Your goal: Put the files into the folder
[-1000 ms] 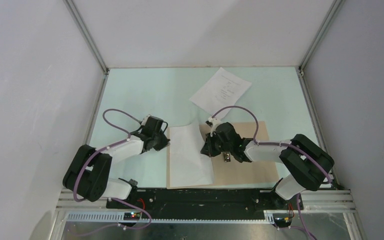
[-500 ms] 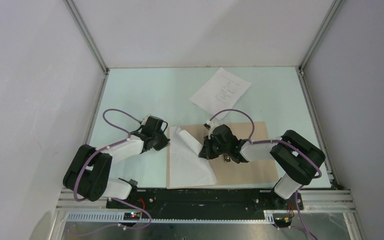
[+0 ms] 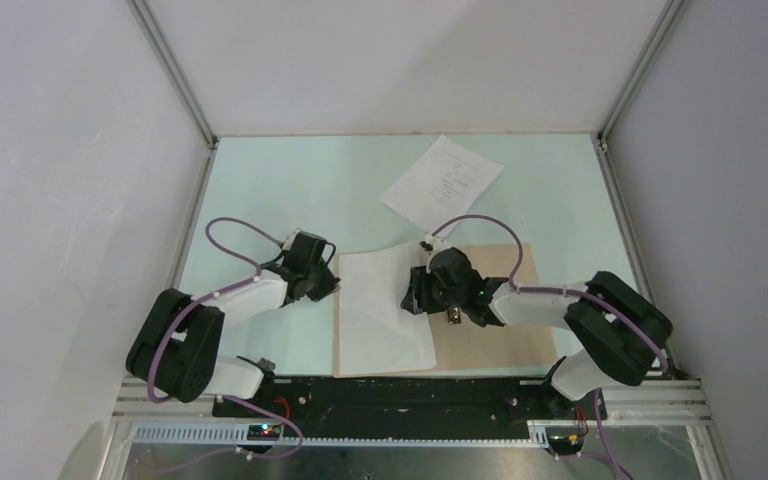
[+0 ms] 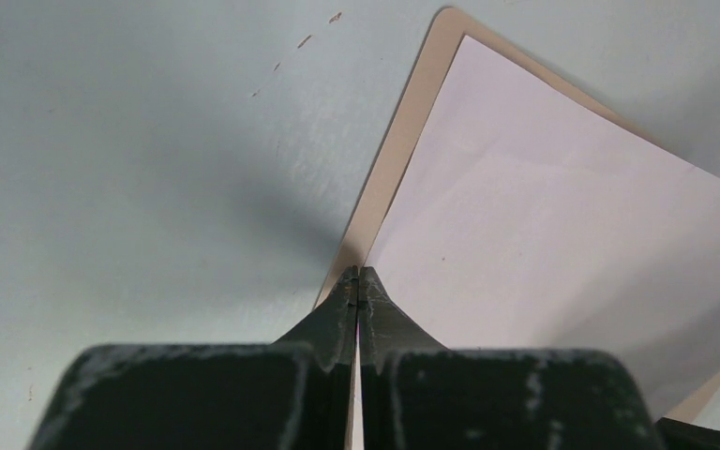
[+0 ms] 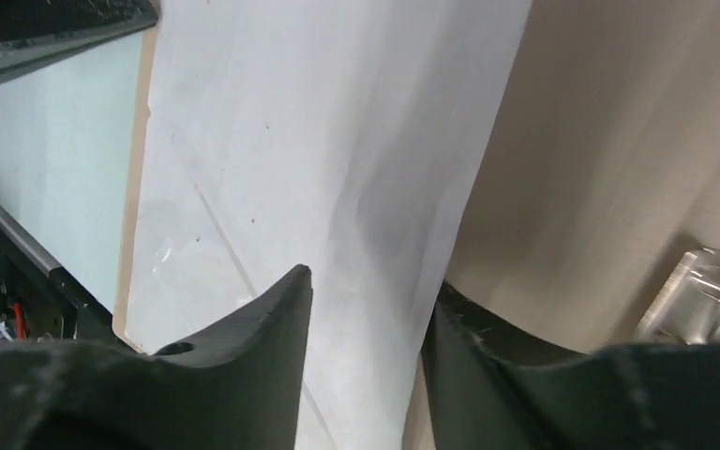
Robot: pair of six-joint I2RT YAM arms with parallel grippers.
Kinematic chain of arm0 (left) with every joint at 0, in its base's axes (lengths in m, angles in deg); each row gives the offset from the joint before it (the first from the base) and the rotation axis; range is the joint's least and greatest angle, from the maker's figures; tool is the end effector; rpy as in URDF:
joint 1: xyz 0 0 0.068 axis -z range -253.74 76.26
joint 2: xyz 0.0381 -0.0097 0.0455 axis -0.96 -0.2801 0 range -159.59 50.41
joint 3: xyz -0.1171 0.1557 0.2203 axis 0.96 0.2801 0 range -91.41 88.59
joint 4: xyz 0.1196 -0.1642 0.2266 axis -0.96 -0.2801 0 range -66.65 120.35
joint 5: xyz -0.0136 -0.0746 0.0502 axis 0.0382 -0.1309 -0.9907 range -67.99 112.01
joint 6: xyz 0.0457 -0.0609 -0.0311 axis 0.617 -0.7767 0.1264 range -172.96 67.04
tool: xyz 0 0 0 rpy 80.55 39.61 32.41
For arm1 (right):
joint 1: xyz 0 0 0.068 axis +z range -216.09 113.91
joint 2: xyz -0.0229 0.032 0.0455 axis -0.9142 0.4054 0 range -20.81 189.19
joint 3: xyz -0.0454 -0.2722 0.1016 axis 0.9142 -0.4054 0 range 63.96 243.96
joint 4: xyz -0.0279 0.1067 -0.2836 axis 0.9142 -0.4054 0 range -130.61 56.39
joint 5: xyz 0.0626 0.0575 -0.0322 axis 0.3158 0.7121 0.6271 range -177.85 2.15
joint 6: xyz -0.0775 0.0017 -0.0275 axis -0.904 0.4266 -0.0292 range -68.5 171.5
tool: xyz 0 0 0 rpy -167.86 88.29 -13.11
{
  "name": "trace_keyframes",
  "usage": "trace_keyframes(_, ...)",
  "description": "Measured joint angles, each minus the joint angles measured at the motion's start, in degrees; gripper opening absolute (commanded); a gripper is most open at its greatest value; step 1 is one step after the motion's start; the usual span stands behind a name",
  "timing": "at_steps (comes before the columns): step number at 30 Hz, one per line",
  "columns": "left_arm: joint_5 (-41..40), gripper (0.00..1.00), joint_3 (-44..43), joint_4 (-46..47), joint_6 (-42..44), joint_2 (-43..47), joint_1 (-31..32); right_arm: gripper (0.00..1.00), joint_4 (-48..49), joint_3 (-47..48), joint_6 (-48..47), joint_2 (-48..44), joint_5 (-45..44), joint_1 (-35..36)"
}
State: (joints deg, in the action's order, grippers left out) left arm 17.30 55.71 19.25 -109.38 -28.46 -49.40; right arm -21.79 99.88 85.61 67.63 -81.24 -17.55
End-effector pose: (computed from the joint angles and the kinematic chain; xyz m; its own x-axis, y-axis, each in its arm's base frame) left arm 0.2653 -0.1136 0.1049 -0.7313 -0.5806 -0.3580 -0.4327 0.8006 -0.4145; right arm 0.2233 0.2650 0.1109 -0.8074 -0.0725 -0.5856 -0.4221 0.7644 0.4873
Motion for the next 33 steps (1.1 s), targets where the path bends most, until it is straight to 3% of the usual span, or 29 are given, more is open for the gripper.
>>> trace_keyframes(5, 0.02, 0.0, -0.37, -0.5, 0.98, 0.0, 0.0, 0.58, -7.58, 0.02, 0.85, -8.07, -6.51, -0.39)
trace_keyframes(7, -0.04, 0.06, -0.81, -1.38, 1.75, 0.0, 0.0, 0.58, -11.45, 0.02, 1.44, -11.61, -9.44, -0.74)
trace_keyframes(11, -0.02, 0.25, -2.89, -5.16, 4.11, 0.09, 0.0, 0.56, -19.91, 0.02, 3.58, -17.25, -16.26, -2.01)
trace_keyframes(14, -0.13, 0.38, -6.29, -7.82, 5.9, 1.25, 1.11, 0.44, -26.12, 0.02, 5.46, -18.64, -20.04, -4.04)
trace_keyframes(20, -0.55, 0.39, -15.63, -8.94, 6.69, 1.73, 9.46, 0.43, -30.75, 0.02, 6.64, -15.93, -21.84, -5.97)
trace_keyframes(24, -0.02, 0.38, -18.21, -8.46, 5.86, -1.81, 14.23, 0.31, -30.4, 0.02, 7.37, -12.02, -21.46, -5.11)
trace_keyframes(33, 4.17, 0.37, -15.45, -5.84, 4.94, -6.1, 15.67, 0.22, -26.88, 4.0, 10.71, -4.76, -22.29, 1.09)
